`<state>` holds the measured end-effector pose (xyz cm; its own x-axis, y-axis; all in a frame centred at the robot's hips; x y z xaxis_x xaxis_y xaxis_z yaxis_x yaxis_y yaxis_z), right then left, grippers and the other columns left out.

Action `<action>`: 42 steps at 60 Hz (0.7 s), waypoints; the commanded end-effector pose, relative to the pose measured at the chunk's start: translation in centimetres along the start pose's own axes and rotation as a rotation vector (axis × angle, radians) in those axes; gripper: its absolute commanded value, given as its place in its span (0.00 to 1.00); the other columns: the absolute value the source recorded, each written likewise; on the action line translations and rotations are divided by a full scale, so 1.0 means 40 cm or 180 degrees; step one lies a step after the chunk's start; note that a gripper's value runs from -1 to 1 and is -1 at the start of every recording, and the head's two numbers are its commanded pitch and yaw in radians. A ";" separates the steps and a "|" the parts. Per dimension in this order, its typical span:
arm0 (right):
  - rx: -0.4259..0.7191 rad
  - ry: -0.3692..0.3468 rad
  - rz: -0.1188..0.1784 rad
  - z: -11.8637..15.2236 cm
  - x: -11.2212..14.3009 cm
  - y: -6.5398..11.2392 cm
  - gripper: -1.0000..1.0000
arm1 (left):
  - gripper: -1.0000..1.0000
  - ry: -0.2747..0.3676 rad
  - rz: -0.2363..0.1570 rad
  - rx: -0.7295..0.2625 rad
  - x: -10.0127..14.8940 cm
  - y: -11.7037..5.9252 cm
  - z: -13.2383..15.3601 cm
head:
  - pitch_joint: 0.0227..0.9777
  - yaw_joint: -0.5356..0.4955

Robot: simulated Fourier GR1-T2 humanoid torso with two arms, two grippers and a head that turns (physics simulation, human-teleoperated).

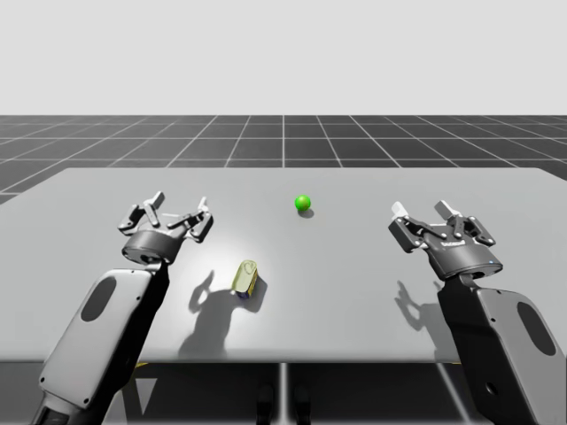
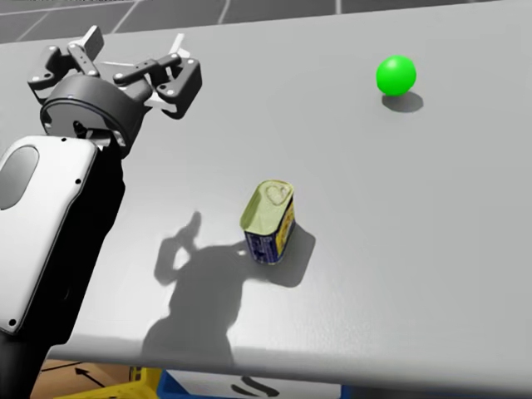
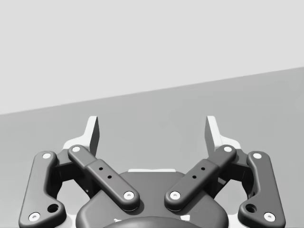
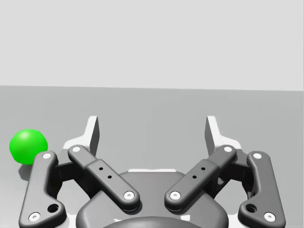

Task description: Watch the red light. When it turns green, pick up the object.

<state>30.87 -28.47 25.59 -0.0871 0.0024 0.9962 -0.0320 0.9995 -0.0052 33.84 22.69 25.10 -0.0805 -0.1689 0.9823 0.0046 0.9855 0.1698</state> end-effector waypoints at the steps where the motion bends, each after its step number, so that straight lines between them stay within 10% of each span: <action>1: -0.0003 0.0006 0.0005 -0.001 -0.003 0.001 0.00 | 0.00 0.0032 0.0235 -0.0195 0.048 -0.023 0.053 | 0.86 0.70; 6: 0.0003 0.0017 0.0014 -0.001 -0.005 0.002 0.00 | 0.00 0.0015 0.0363 -0.0376 0.076 -0.027 0.097 | 0.86 0.70; 18: 0.0003 0.0015 0.0015 -0.001 -0.005 0.003 0.00 | 0.00 0.0017 0.0245 -0.0593 0.096 -0.042 0.222 | 0.86 0.70; 42: 0.0047 0.0023 0.0068 -0.005 -0.012 0.013 0.00 | 0.00 0.0521 0.0087 -0.0915 -0.042 -0.070 0.405 | 0.87 0.71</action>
<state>31.02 -28.12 25.25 -0.0811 0.0177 0.9965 -0.0395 0.9990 -0.0209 19.89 20.99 24.30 0.0310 -0.1417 0.9894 0.2595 0.9571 0.1290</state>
